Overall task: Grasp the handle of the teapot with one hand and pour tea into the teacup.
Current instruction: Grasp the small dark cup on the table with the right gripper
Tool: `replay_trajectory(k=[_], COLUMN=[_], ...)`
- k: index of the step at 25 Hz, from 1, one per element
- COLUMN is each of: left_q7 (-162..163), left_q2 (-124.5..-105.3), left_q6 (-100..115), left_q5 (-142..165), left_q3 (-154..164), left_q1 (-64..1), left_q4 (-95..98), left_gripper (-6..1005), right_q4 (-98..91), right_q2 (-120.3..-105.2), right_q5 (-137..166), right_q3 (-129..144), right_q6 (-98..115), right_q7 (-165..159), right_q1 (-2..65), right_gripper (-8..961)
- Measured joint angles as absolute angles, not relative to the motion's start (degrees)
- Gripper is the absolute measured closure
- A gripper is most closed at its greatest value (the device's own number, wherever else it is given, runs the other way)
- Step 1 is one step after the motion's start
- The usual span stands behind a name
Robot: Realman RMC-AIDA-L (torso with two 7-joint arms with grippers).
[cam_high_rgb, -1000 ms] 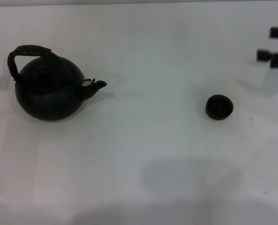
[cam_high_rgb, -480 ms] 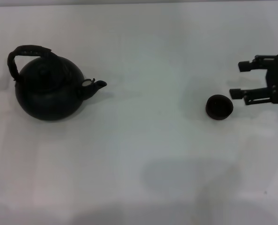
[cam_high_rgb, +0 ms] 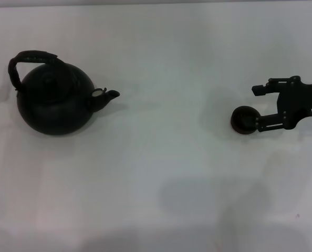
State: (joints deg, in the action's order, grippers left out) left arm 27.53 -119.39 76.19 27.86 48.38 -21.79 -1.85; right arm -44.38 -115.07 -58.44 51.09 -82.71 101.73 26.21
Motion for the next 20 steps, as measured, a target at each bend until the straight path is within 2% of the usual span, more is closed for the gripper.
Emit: replay_trajectory(k=[20], left_q7=[27.4], left_q2=[-119.36], left_q6=[76.2], left_q5=[27.9], left_q3=[48.5], left_q1=[-21.3], left_q4=[-1.8], left_gripper=[200], right_q4=[-40.7], right_q2=[-115.13], right_q5=[-58.4], right_q3=[55.6], right_q6=[-79.0], right_q7=[101.7], right_q1=[27.4], right_gripper=[99])
